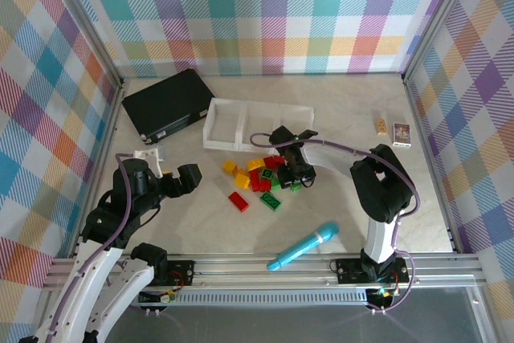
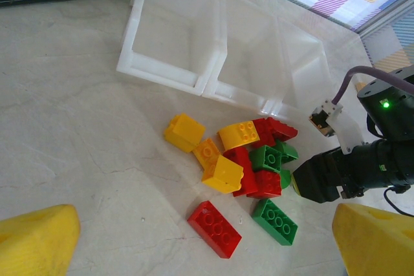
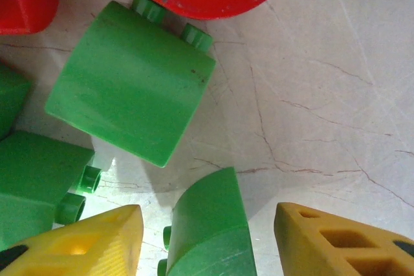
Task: Sort the legos into containers by color
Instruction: Pick up the lego from the center of the table.
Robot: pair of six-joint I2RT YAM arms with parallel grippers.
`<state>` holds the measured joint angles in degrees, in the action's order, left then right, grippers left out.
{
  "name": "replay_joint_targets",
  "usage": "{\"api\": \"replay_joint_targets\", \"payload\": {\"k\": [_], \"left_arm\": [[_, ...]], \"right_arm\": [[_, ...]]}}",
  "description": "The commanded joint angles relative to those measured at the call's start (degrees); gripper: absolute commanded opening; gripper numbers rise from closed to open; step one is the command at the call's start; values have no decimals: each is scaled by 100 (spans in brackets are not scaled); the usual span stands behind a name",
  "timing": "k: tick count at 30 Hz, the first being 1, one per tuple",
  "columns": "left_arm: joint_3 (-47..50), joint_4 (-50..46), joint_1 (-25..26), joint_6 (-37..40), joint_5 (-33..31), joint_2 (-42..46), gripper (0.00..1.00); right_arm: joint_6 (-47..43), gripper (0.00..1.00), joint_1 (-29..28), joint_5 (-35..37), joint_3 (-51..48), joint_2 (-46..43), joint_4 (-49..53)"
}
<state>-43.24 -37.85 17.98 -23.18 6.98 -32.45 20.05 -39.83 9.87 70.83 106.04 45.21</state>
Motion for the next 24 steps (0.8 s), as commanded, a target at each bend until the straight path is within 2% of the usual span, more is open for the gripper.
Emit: {"api": "replay_joint_targets", "payload": {"k": [1,14,24], "left_arm": [[27,-74,39,-77,40,-6,100],[25,-83,39,-78,29,-26,100],[-24,-144,39,-84,22,-8,100]], "right_arm": [[-50,54,-68,68,-16,143,181],[5,41,-78,156,-51,109,217],[119,34,-77,165,68,-483,341]]}}
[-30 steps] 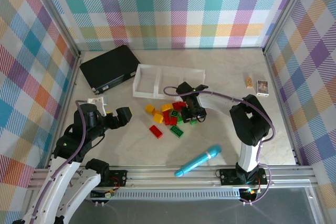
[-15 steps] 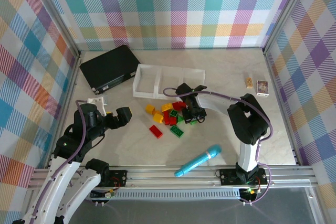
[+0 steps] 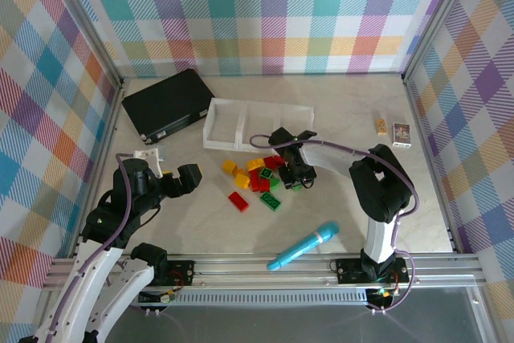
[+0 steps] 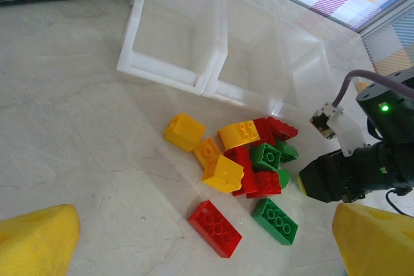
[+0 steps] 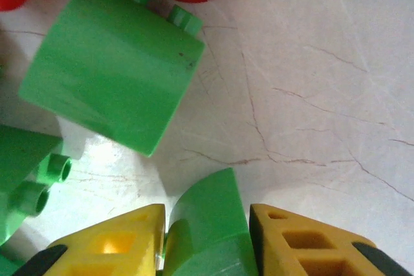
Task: Sort the legos into containers by color
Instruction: Pick up the lego from the center of the table, then place the lego in the container.
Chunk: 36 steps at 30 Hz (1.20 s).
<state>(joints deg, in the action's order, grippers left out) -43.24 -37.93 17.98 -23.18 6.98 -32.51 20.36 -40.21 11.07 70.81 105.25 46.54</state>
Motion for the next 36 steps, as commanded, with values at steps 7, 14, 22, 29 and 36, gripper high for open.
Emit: {"api": "replay_joint_targets", "payload": {"k": [7,14,22,29,36], "left_arm": [[-38,-171,39,-88,5,52,100],[-50,-246,39,-90,-5,40,100],[-77,-353,48,-96,-83,172,100],[-56,-347,48,-100,-96,175,99],[-78,-372,49,-96,-91,175,100]], "right_arm": [[-73,30,-6,151,865,-676,390],[-568,33,368,532,2025,-54,365],[-1096,32,859,471,3357,1053,592],[-1215,35,1128,329,3572,1508,543],[-1072,57,1141,310,3349,1420,401]]}}
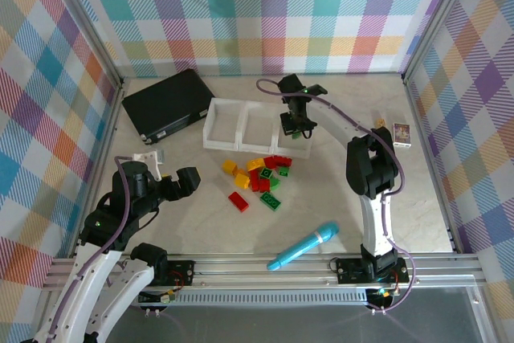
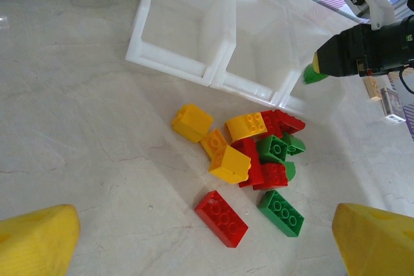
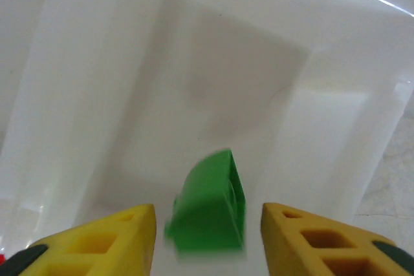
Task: Sort the legos into containers by color
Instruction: Place the lego in the container, then pick up the lego from the bottom-center of the table.
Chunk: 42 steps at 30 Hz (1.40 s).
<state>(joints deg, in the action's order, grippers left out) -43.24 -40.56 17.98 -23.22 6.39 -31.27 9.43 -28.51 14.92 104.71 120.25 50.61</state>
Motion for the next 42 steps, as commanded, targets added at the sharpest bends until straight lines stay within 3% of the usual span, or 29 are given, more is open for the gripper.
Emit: {"api": "replay_joint_targets", "payload": {"k": [1,7,13,19,23,28,31,36,42], "left_arm": [[-87,-120,54,-94,-25,51,100],[-208,-363,56,-84,-217,3,100],[-292,-624,57,-99,-470,-77,100],[-279,-588,61,-91,-447,-75,100],[-268,-544,57,-78,-392,-81,100],[-268,-497,57,-78,-305,-76,100],[-305,-523,57,-83,-288,-64,100],[-359,-615,57,-162,-328,19,100],[-519,-847,52,-174,-402,68,100]], "right_arm": [[68,62,-32,-76,-69,-134,-15],[377,69,-32,-273,-215,-633,61],[484,69,-155,-1176,-1154,-1715,-85],[508,76,-837,-1743,-2656,-2905,-557],[588,79,-1524,-1690,-3477,-3275,-719],[647,81,-2457,-993,-4002,-3089,-779],[639,81,-2727,-755,-4089,-2746,-829],[605,81,-2817,-288,-4037,-2263,-894],[381,79,-2815,-223,-3834,-1820,-1130]]}}
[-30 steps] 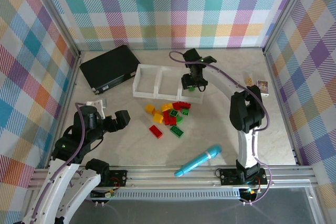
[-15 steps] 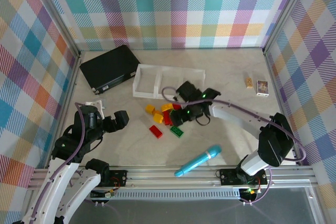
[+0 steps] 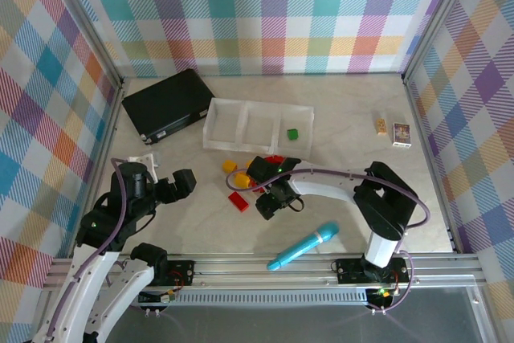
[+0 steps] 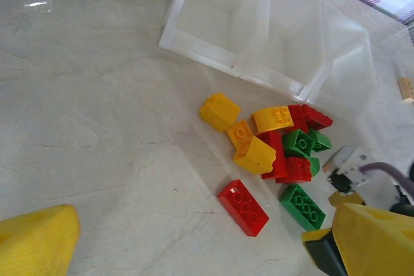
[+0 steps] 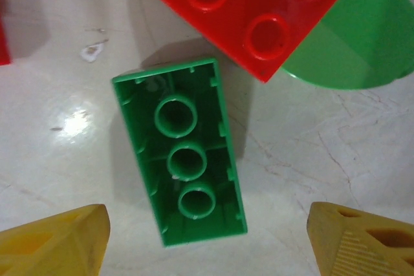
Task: Sort the legos into containers by color
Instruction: Pick up the lego from the bottom-center of the table.
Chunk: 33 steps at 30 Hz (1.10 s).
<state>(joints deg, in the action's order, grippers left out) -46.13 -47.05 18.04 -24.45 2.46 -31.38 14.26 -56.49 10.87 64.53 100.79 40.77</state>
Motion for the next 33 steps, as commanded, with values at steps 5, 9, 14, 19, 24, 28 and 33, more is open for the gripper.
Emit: {"api": "replay_joint_targets", "payload": {"k": [5,9,14,19,24,28,33], "left_arm": [[-294,-314,50,-17,-87,164,100],[-283,-314,50,-21,-127,237,100],[-286,-305,50,-13,-148,319,100],[-284,-323,50,-22,-171,376,100],[-274,-328,50,-41,-199,381,100],[-247,-289,50,-43,-205,387,100],[-245,-279,50,-49,-180,387,100]], "right_arm": [[-300,74,-20,164,384,338,-113],[-369,70,-20,118,363,456,-197],[-372,62,-19,66,342,583,-332],[-346,51,-20,90,376,674,-317],[-323,38,-20,108,361,619,-255],[-262,29,-20,100,314,404,-183],[-163,22,-19,-1,324,-102,-28]]}}
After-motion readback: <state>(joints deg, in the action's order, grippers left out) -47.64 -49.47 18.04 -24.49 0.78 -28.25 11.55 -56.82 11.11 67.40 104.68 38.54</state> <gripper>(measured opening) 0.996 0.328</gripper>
